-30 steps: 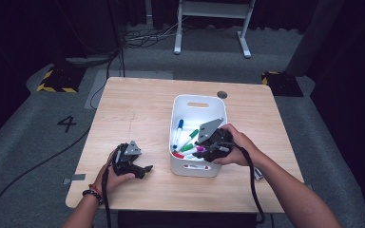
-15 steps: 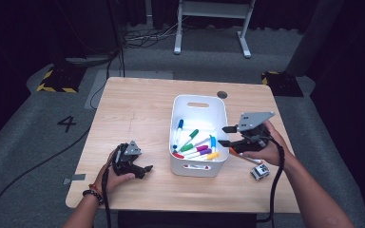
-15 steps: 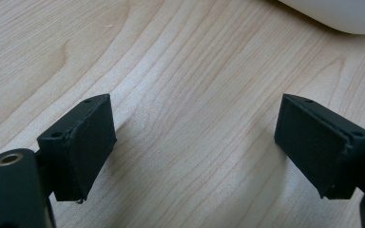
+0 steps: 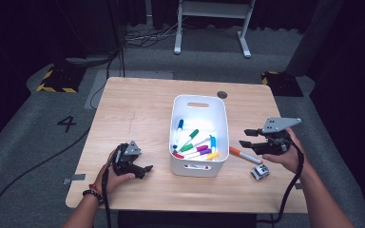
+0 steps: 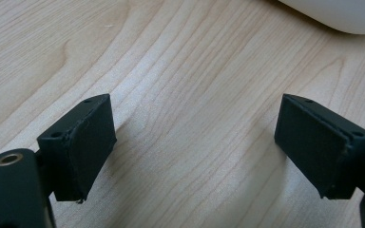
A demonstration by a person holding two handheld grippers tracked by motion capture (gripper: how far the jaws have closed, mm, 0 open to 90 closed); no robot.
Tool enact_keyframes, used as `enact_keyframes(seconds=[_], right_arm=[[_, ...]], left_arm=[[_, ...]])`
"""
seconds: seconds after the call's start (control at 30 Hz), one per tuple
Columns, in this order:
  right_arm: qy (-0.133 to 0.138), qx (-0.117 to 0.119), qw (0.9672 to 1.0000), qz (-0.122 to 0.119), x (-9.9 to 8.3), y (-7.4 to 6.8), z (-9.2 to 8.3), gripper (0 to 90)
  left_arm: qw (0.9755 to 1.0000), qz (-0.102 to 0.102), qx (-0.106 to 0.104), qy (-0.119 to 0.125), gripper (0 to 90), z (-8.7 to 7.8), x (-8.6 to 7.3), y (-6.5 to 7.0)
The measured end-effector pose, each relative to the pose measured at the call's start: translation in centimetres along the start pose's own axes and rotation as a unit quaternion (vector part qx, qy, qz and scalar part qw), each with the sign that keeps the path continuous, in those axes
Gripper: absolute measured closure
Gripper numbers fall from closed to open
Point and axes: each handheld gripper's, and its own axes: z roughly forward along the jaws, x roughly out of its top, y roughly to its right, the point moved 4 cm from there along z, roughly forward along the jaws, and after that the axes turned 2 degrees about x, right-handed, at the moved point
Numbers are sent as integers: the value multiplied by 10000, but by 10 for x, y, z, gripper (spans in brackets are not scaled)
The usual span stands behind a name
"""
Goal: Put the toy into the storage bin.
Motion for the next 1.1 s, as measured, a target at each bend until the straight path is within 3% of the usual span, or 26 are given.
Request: enact_keyframes(seconds=[0.2,0.37,0.4,0.43,0.53,0.57,0.8,0.87,0.97,1.1], right_arm=[[-670,35,9977,-67,-34,4,33,541],[-947,199,9952,166,-54,11,54,552],[-1026,198,9945,86,-59,15,59,554],[-1128,203,9932,220,-62,15,62,554],[-1211,230,9922,177,-68,21,71,558],[-1197,290,9919,313,-70,21,74,561],[-1337,339,9888,573,-79,28,86,562],[-1442,257,9878,526,-81,29,90,563],[-1350,356,9887,538,-81,28,92,568],[-1344,332,9889,544,-80,29,92,706]], left_arm=[[10000,2,1,-1,138,0,0,0],[10000,3,4,2,137,0,0,0],[10000,3,3,1,137,0,0,0],[10000,4,3,0,137,0,0,0],[10000,2,1,-1,137,0,0,0],[10000,1,1,0,138,0,0,0],[10000,2,1,0,138,0,0,0],[10000,1,1,1,137,0,0,0],[10000,3,3,1,137,0,0,0],[10000,1,2,1,138,0,0,0]])
